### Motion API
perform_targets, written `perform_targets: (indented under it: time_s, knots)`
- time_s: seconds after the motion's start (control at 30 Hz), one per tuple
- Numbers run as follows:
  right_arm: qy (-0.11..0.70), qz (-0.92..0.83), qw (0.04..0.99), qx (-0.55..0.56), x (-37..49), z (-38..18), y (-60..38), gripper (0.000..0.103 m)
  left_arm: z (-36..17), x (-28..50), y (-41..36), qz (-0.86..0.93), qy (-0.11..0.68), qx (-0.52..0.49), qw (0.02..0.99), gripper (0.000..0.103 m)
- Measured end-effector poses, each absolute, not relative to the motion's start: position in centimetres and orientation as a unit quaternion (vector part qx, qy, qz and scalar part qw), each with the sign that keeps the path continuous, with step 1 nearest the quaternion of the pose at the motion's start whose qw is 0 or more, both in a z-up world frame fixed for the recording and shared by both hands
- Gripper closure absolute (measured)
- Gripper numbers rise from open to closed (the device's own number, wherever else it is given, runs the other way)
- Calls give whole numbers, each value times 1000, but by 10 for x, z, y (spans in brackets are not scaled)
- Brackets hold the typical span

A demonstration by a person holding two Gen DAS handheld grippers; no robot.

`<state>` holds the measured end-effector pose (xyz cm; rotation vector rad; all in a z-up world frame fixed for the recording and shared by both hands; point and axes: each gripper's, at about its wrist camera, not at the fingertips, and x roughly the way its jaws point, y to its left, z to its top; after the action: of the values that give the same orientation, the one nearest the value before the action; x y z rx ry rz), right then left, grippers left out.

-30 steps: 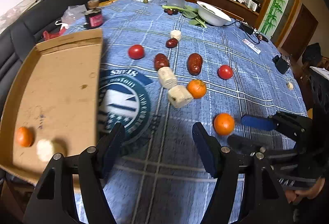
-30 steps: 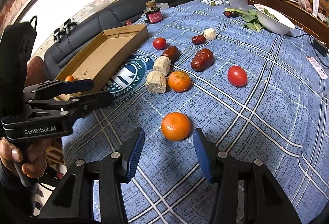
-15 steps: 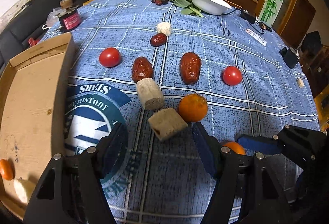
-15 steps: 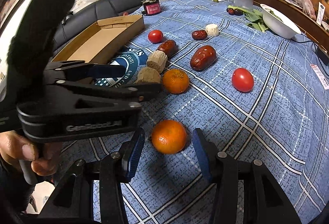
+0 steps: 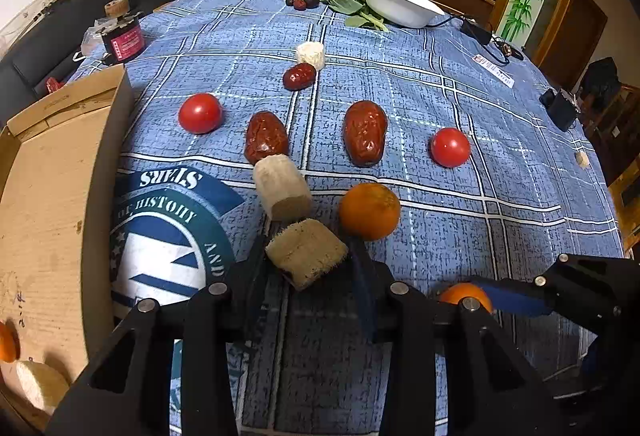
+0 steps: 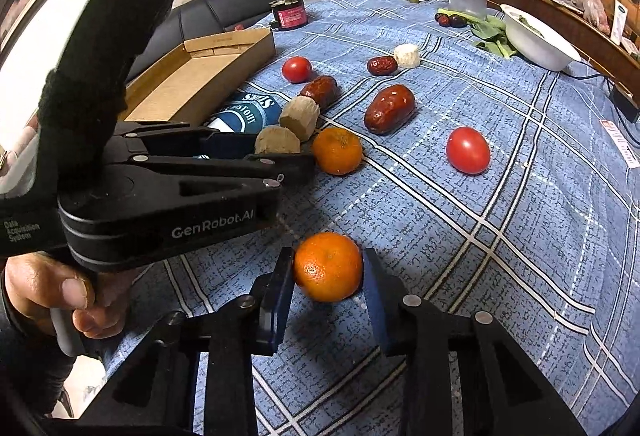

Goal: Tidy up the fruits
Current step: 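Carry the beige block and the orange over the cardboard tray with both tools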

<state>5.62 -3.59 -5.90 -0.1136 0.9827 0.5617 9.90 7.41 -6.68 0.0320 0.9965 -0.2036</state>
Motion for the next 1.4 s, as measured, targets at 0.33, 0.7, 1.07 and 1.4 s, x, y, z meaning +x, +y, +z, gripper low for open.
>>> perform_targets:
  time_s: [0.33,0.7,1.07,1.4]
  knots:
    - [445,275,851,-50,44,-35,-31,70,-35,74,100,-85,448,-1,890,67]
    - [434,300,848,-59,38,-22,-3,70,-19,53,140,-48,433,-12,900,67]
    - [427,325,841,-63,35,-13,24,70,-14,42,169,-23,429,-21,903,67]
    - [417,351,836,-63,38,-3,52,70,-11,37,196,0,425,-29,905,67]
